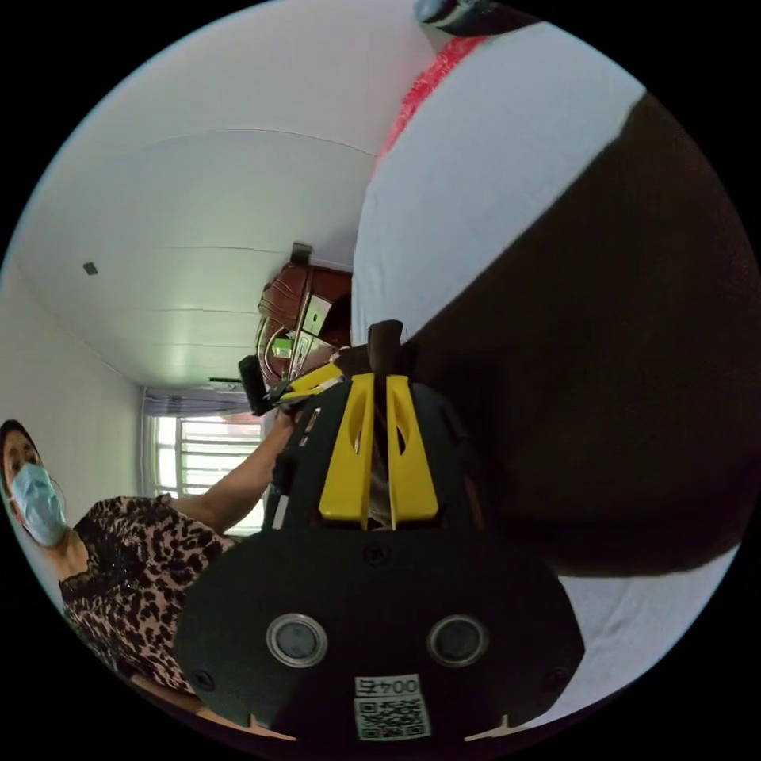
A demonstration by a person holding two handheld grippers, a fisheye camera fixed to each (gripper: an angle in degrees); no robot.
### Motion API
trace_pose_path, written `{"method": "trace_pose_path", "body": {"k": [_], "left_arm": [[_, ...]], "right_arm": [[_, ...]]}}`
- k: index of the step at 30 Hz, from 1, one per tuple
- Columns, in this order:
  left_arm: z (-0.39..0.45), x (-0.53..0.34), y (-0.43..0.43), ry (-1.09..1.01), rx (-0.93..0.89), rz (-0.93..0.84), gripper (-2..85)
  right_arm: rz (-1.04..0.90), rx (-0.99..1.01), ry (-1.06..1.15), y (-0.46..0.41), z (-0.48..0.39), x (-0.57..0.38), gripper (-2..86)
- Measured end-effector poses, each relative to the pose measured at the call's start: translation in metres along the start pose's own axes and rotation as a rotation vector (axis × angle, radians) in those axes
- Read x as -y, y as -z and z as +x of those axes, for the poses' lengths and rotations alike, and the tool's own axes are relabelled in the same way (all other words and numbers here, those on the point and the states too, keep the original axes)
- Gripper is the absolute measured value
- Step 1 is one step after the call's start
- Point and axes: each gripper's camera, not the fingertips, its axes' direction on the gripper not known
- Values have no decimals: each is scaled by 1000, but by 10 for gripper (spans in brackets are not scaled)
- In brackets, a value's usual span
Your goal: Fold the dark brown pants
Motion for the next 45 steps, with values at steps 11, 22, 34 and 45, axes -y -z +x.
{"method": "trace_pose_path", "body": {"k": [11,22,34,45], "left_arm": [[9,35,92,-406,-289,186,3],[4,-36,13,-339,-289,-9,3],[-14,5,17,-182,-374,43,104],[103,64,-56,-592,-119,-376,124]], "right_arm": [[79,-176,382,13,-183,-81,26],[55,-219,372,-84,-223,-176,27],[-82,-304,411,-153,-259,-219,29],[-84,-293,383,-170,-264,-251,28]]}}
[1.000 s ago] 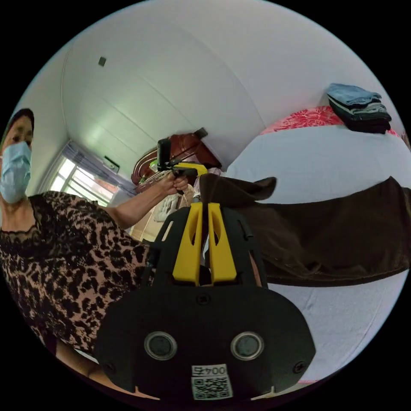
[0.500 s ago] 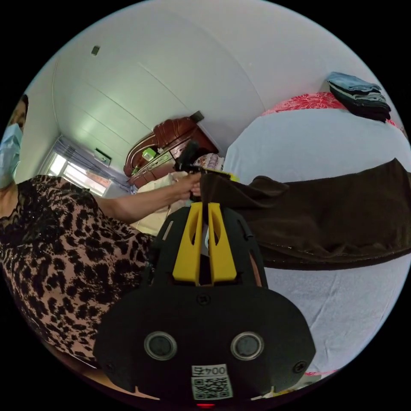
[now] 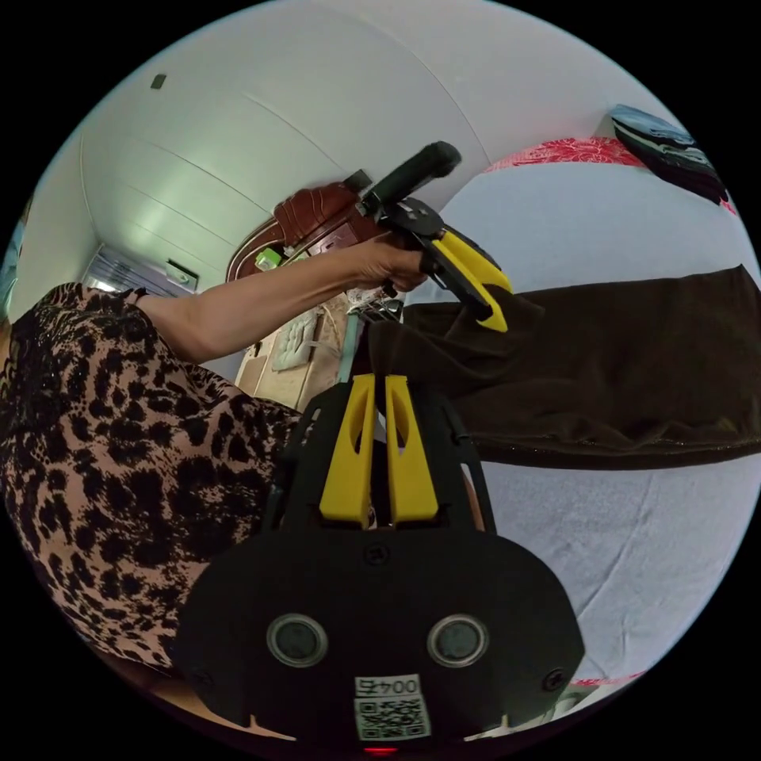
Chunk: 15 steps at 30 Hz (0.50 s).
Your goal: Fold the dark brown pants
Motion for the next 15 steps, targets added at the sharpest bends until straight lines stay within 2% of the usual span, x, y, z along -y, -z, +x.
{"method": "trace_pose_path", "body": {"k": [2,3,5,10,15], "left_arm": [[6,7,-7,-59,-50,-77,47],[9,8,-3,-71,-46,-75,44],[28,19,35,-121,29,19,32],[76,46,153,-335,20,307,24],[110,41,191,-495,94,367,21]], "right_arm": [[2,-11,-8,1,-2,-5,27],[10,-28,-11,4,-4,-9,27],[35,-60,-4,14,-9,-15,27],[197,-169,27,68,-34,-30,27],[271,-182,57,88,-44,-37,26]]}}
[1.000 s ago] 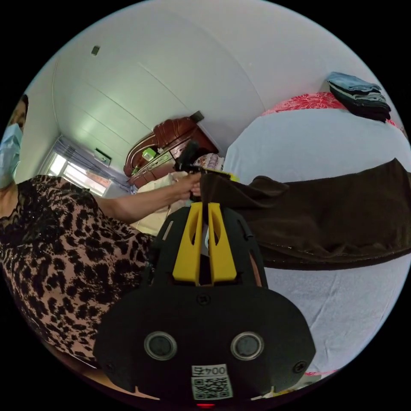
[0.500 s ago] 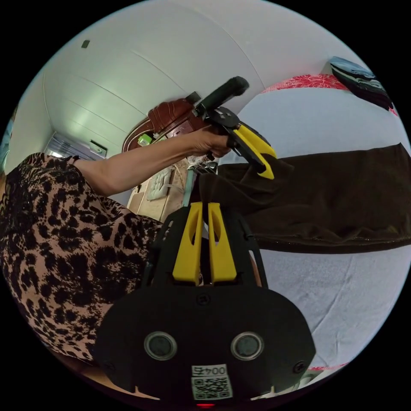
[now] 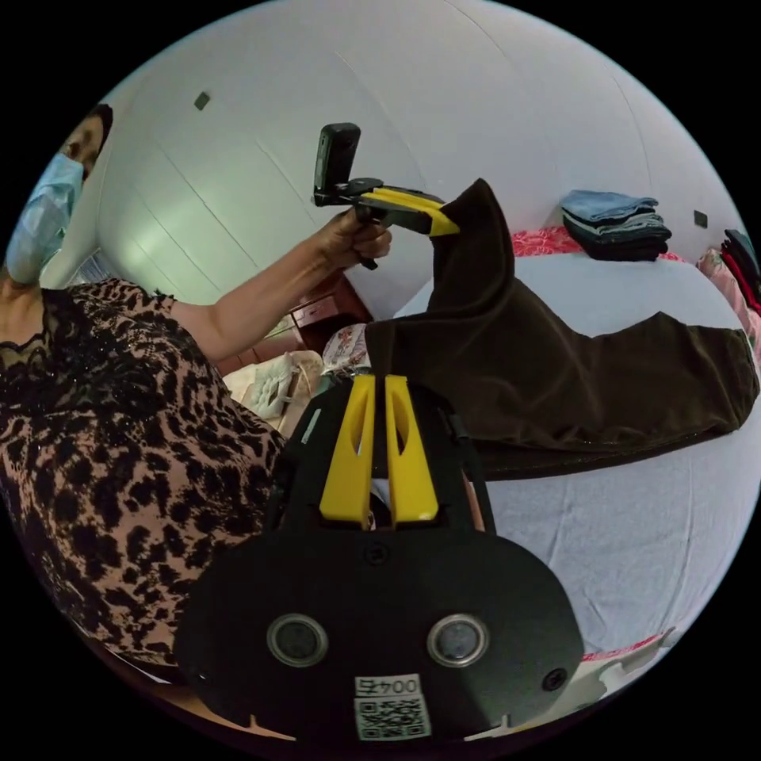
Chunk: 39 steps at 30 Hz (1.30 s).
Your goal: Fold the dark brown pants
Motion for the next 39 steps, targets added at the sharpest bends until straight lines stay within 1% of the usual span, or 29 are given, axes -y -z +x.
{"method": "trace_pose_path", "body": {"k": [3,4,8,11,16,20,24,27,29,31,33,34,36,39], "left_arm": [[-1,-36,-14,62,-40,-5,20],[-4,-58,-25,117,-60,-9,20],[-10,-136,-63,320,-32,-64,20],[-11,-170,-79,423,-14,-80,21],[-11,-185,-85,475,22,-121,19],[-16,-194,-79,510,23,-184,12],[-21,-208,-53,566,57,-192,6],[-26,-215,-22,643,103,-99,3],[-31,-205,-7,673,119,1,3],[-36,-190,-7,687,122,57,3],[-43,-169,-17,692,94,95,3],[-50,-153,-28,696,72,108,4],[-60,-128,-48,699,39,121,6],[-78,-81,-84,711,-9,112,14]], "right_arm": [[-91,-23,21,-27,-1,-6,26],[-132,-35,35,-42,0,-11,27],[-258,-32,52,-93,8,-22,30],[-341,6,53,-129,19,-24,33],[-483,33,70,-181,36,-23,52],[-549,86,68,-197,48,-26,70],[-520,174,36,-182,65,-29,70],[-443,161,-23,-155,89,-29,63],[-377,97,-91,-131,113,-28,62],[-262,-10,-247,-94,160,-33,62],[-172,-63,-369,-64,200,-40,65],[-125,-120,-428,-46,224,-44,69],[-74,-217,-465,-21,256,-48,78],[-21,-338,-465,8,302,-46,97]]}}
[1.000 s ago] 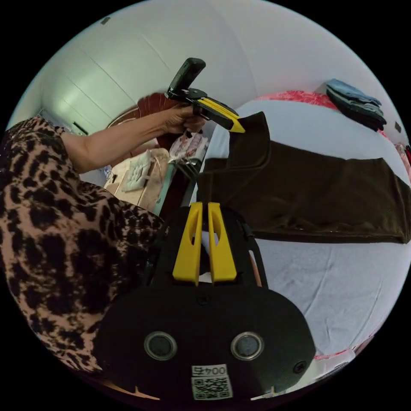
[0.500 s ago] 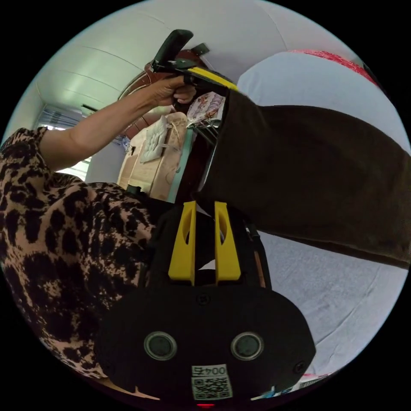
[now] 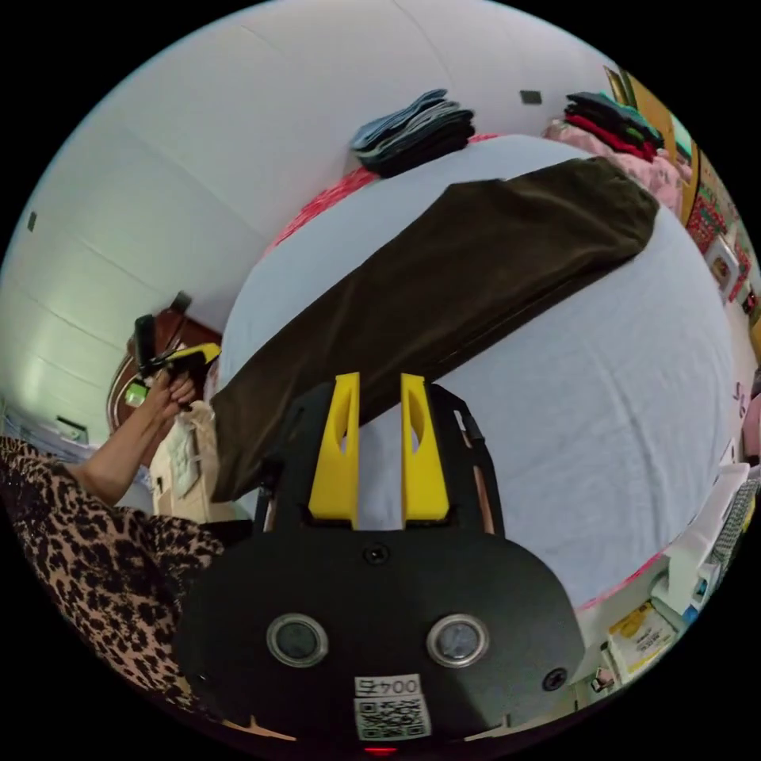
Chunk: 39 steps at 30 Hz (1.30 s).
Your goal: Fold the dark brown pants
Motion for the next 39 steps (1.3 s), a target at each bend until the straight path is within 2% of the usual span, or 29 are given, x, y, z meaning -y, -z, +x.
{"method": "trace_pose_path", "body": {"k": [3,9,15,17,23,27,30,32,34,36,39], "left_arm": [[16,48,-37,9,-3,-37,22],[38,158,-92,-1,66,-113,40],[39,263,-133,22,160,-120,67],[32,303,-146,43,152,-91,75],[5,395,-194,67,96,-146,91],[11,429,-219,26,66,-177,81],[46,440,-225,-75,54,-132,58],[68,441,-239,-134,-40,-157,38],[75,440,-249,-147,-50,-191,30],[80,440,-245,-168,-4,-183,22],[79,446,-203,-177,151,-14,15]], "right_arm": [[99,-102,63,6,36,31,120],[105,-259,218,-23,98,102,158],[-11,-308,269,-70,149,121,163],[64,-306,306,-73,155,114,162],[57,-323,306,-82,167,125,162],[56,-341,307,-90,175,133,162],[56,-334,304,-94,183,139,162],[56,-334,303,-96,188,143,162],[55,-339,304,-100,193,147,162],[55,-341,303,-103,197,151,162],[56,-344,302,-107,203,157,162]]}}
